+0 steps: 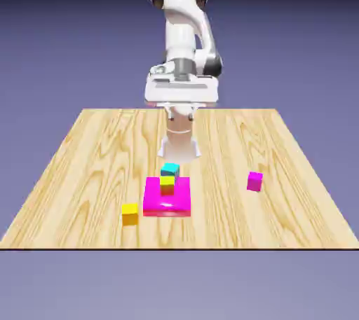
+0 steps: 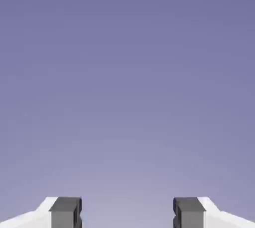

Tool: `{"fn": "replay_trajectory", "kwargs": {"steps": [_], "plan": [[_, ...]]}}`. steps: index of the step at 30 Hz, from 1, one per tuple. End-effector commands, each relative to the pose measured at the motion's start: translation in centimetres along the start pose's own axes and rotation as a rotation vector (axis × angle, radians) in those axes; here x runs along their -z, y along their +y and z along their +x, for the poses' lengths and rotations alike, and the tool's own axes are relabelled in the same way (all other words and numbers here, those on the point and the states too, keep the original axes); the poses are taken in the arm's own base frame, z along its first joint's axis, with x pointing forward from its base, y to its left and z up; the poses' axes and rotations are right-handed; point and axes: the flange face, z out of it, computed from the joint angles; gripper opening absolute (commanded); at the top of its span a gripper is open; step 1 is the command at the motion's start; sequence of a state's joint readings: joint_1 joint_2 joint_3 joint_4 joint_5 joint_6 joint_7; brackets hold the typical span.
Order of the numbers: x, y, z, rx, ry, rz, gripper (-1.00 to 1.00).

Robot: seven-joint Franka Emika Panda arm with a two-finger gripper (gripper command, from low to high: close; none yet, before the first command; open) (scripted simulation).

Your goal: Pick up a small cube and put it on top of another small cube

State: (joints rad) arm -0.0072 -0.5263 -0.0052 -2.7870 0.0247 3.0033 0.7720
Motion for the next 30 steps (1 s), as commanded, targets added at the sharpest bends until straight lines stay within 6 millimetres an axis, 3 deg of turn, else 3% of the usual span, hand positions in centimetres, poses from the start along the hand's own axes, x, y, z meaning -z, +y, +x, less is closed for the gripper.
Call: {"fn": "replay_trajectory", "kwargs": {"steps": [1,9,17,23,24,28,29,30], "plan": [[-1.2,0.7,0.6,-0.062,-0.025,-0.038,0.00],[-9.9,8.4,4.3,-0.571,-0.201,-0.339,0.00],[-17.2,18.1,5.3,-1.091,-0.345,-0.635,0.00],[-21.5,25.5,4.4,-1.458,-0.437,-0.840,0.00],[-21.5,25.5,4.4,-1.458,-0.437,-0.840,0.00],[-25.9,27.5,0.2,-1.458,-0.437,-0.840,0.00],[-26.2,27.7,-0.1,-1.458,-0.437,-0.840,0.00],[-26.2,27.7,-0.1,-1.458,-0.437,-0.840,-1.00]]}}
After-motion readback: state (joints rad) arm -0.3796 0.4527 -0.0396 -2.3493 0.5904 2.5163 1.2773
